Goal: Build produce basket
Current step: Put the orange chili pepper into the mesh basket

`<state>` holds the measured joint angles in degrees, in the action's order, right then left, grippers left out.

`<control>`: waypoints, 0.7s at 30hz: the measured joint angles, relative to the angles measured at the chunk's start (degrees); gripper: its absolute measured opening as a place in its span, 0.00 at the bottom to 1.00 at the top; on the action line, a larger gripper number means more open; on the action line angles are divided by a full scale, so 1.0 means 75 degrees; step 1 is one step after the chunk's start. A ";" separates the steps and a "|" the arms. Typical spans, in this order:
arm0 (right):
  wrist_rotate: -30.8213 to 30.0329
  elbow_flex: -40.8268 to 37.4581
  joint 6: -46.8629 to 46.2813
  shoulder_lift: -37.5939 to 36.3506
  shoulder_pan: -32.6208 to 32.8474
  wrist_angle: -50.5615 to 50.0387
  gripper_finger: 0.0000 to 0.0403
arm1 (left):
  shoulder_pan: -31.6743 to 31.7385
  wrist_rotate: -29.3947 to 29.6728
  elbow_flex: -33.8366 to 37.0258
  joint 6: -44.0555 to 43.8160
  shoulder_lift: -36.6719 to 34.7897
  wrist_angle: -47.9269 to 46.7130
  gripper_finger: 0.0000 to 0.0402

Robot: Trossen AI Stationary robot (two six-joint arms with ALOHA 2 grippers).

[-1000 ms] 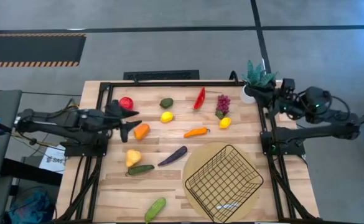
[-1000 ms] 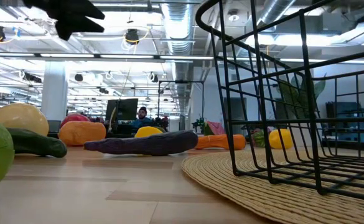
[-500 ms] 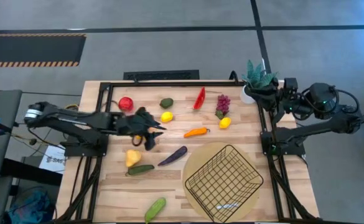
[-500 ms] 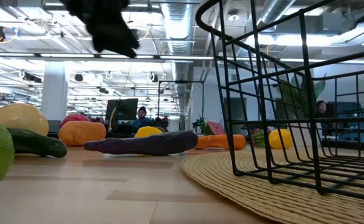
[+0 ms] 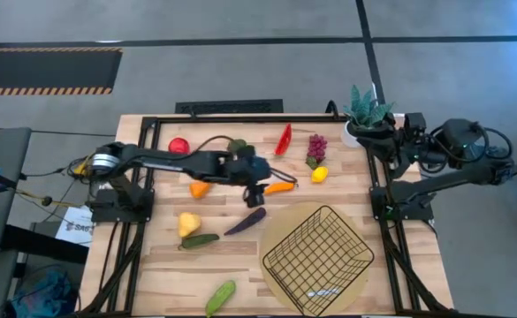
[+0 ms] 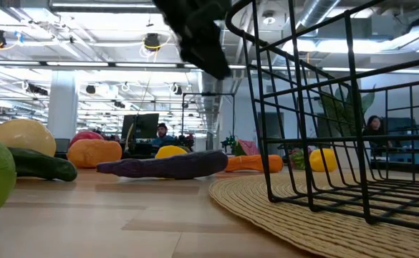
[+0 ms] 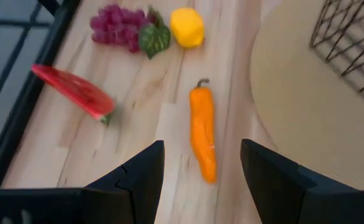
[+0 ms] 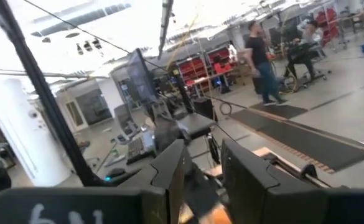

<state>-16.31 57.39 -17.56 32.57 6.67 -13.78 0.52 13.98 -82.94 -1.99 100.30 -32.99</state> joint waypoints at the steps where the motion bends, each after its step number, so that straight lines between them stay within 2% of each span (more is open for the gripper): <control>1: 0.0069 0.0078 0.0094 0.0000 0.0052 -0.0016 0.32 | 0.0016 -0.0001 -0.0261 0.0000 0.0232 -0.0222 0.50; 6: 0.0623 0.0764 0.0704 -0.0002 0.0348 0.0020 0.32 | 0.0046 -0.0009 -0.1323 0.0063 0.1282 -0.0884 0.50; 13: 0.1007 0.1619 0.1347 -0.0005 0.0845 0.0024 0.32 | 0.0060 -0.0161 -0.2161 0.0022 0.2425 -0.1118 0.50; 21: 0.1022 0.1763 0.1405 0.0000 0.1284 -0.0291 0.32 | 0.0136 -0.0153 -0.2481 -0.0302 0.2915 -0.1137 0.50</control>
<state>-8.64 70.61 -7.03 32.58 16.31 -15.96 1.54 12.83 -101.55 -4.25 122.16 -41.51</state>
